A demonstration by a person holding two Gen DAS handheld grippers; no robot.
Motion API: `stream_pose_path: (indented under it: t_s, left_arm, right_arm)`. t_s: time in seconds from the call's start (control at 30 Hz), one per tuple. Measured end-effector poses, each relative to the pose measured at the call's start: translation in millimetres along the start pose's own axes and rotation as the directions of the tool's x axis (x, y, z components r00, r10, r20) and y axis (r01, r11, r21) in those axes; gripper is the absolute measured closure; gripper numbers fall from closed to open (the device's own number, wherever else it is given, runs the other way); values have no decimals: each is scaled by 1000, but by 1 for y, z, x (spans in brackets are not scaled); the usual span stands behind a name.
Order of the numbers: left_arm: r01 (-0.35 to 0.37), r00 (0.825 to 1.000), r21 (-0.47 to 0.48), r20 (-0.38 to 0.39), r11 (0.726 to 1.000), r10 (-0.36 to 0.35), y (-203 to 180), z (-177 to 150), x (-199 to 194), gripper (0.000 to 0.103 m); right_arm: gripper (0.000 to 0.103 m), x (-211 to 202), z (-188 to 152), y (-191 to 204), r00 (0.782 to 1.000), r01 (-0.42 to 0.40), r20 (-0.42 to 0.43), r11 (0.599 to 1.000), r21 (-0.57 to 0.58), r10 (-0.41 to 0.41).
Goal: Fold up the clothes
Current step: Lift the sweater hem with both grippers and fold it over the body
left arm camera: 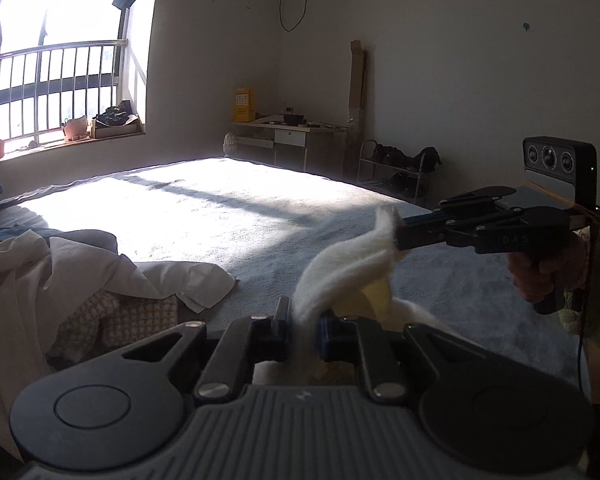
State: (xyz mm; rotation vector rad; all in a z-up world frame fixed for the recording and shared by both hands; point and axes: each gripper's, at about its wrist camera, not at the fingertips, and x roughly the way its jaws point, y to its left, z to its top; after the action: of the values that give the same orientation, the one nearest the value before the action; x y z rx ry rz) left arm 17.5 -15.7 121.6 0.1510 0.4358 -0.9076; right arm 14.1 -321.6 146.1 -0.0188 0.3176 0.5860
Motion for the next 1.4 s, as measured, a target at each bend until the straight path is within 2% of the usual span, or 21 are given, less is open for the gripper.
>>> stream_pose_path:
  t_s: [0.17,0.33,0.53,0.67,0.93,1.27,1.4]
  left_arm:
    - [37,999,2,20,999,-37,-39,-33,-36,90]
    - [70,997,0,22,998,-69,-74,-67,-69,90]
    - [86,996,-9,4,996,-86,-106,-101,-99,90]
    - [78,997,18,-24,997,-77,-125,-121,-110,90]
    - [93,995,-11,-38,996,-93,-143,-156,-128,90]
    - [82,992,30,-102,996,-79,-163,-189,-130,90]
    - [87,991,20,-103,996,-84,-164,-196,-132,90]
  right_arm:
    - [96,-52,-29,37,999,-7,34,999,37,6]
    - [97,-100,-69,64,996,-32,89,990,137,20]
    - [97,-134,-110,99,991,-71,127,977,203,46]
    - [97,-150,-136,119,989,-87,138,963,256,52]
    - [97,-171,-171,147,991,-83,124,950,302,47]
    - [96,-182,-202,172,998,-54,57,950,307,38]
    - [96,-185,-214,179,999,-40,28,950,309,33]
